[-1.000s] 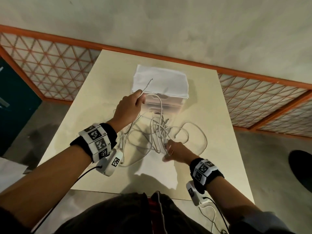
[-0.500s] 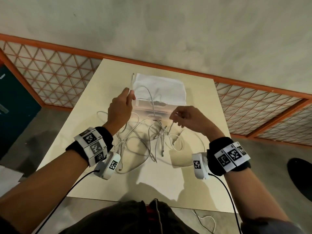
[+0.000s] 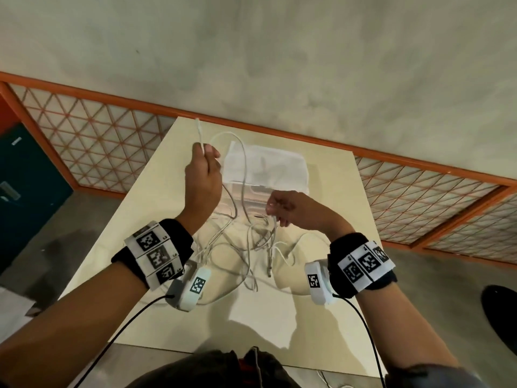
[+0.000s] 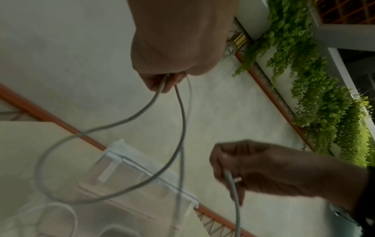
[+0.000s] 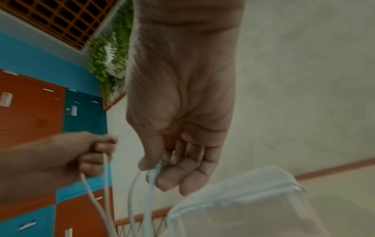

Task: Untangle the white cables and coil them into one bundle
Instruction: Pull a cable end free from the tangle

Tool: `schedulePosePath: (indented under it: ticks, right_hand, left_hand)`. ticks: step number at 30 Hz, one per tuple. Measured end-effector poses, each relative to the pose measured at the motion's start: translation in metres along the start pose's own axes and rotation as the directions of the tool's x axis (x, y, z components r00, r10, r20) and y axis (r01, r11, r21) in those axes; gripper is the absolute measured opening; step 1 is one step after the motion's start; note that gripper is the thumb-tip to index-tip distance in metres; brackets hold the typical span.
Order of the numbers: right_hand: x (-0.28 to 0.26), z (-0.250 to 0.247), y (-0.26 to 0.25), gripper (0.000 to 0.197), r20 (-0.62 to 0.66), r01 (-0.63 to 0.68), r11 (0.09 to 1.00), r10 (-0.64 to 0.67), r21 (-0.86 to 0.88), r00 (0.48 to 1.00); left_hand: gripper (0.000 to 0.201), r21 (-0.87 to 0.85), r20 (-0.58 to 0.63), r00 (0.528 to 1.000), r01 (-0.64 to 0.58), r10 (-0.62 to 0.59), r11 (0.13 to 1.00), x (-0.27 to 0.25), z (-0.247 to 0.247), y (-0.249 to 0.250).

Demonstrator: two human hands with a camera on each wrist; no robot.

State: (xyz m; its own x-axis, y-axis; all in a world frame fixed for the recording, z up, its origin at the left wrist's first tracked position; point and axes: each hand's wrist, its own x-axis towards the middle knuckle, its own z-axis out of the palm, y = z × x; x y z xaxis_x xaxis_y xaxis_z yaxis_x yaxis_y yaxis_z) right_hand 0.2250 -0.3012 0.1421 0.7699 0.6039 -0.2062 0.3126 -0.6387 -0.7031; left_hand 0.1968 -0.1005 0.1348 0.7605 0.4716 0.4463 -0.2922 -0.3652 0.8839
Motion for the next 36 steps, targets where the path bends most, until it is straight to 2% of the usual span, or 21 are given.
schedulePosePath:
  ticks: [2, 4, 7, 9, 10, 12, 14, 17, 22, 26, 28, 30, 32, 34, 36]
  right_hand:
    - [-0.001, 0.002, 0.015, 0.016, 0.01, -0.059, 0.997, 0.06, -0.041, 0.998]
    - [-0.005, 0.004, 0.027, 0.014, 0.013, -0.103, 0.993, 0.104, -0.056, 0.995]
    - [-0.009, 0.006, 0.027, 0.015, -0.004, -0.099, 0.995, 0.099, 0.021, 0.995]
    - [-0.01, 0.002, 0.014, 0.013, -0.07, -0.02, 0.99, 0.03, 0.138, 0.997]
    - [-0.01, -0.001, 0.005, 0.012, -0.117, 0.029, 0.981, -0.006, 0.193, 0.993]
    - [-0.01, -0.009, -0.014, 0.013, -0.209, 0.122, 0.951, -0.063, 0.285, 0.976]
    - [-0.009, -0.015, -0.029, 0.015, -0.275, 0.191, 0.912, -0.091, 0.364, 0.957]
    - [-0.003, -0.016, -0.041, 0.017, -0.346, 0.228, 0.883, -0.081, 0.41, 0.935]
    - [0.005, -0.009, -0.045, 0.017, -0.427, 0.212, 0.881, -0.013, 0.422, 0.904]
    - [0.009, -0.006, -0.045, 0.015, -0.423, 0.185, 0.865, 0.035, 0.466, 0.905]
    - [0.01, -0.004, -0.046, 0.016, -0.425, 0.185, 0.85, 0.05, 0.493, 0.904]
    - [0.011, -0.002, -0.047, 0.018, -0.427, 0.187, 0.838, 0.059, 0.512, 0.902]
    - [0.011, 0.0, -0.049, 0.019, -0.438, 0.205, 0.819, 0.062, 0.536, 0.897]
    - [0.01, 0.006, -0.051, 0.02, -0.473, 0.231, 0.804, 0.069, 0.547, 0.878]
    - [0.011, 0.017, -0.047, 0.028, -0.459, 0.207, 0.811, 0.084, 0.548, 0.884]
  left_hand:
    - [0.022, -0.007, -0.087, 0.996, 0.008, -0.008, 1.0, 0.005, -0.005, 0.001]
    - [0.025, -0.025, -0.104, 0.995, 0.011, -0.014, 1.0, 0.005, -0.01, 0.001]
    - [0.027, 0.041, 0.006, 1.0, -0.007, 0.007, 0.999, -0.005, -0.014, -0.003]
    - [0.029, 0.037, 0.156, 0.988, 0.017, -0.023, 0.999, -0.012, -0.014, -0.007]
    - [0.031, 0.024, 0.261, 0.964, 0.055, -0.059, 0.998, -0.015, -0.013, -0.008]
    - [0.032, 0.08, 0.464, 0.874, 0.123, -0.146, 0.989, -0.021, -0.01, -0.009]
    - [0.028, 0.167, 0.563, 0.801, 0.13, -0.202, 0.977, -0.027, -0.007, -0.007]
    - [0.022, 0.116, 0.607, 0.774, 0.14, -0.182, 0.983, -0.038, -0.004, -0.002]
    - [0.025, 0.076, 0.649, 0.741, 0.164, -0.174, 0.984, -0.047, -0.002, 0.001]
    - [0.03, 0.045, 0.648, 0.751, 0.127, -0.126, 0.991, -0.05, -0.001, 0.0]
    - [0.03, 0.01, 0.65, 0.751, 0.147, -0.118, 0.989, -0.052, -0.002, 0.002]
    - [0.032, -0.002, 0.671, 0.732, 0.161, -0.118, 0.987, -0.054, -0.002, 0.004]
    - [0.032, 0.033, 0.683, 0.723, 0.104, -0.099, 0.994, -0.054, -0.001, 0.003]
    - [0.03, 0.037, 0.623, 0.78, 0.046, -0.059, 0.998, -0.051, 0.001, 0.003]
    - [0.031, -0.044, 0.551, 0.829, 0.15, -0.101, 0.988, -0.043, 0.0, 0.011]
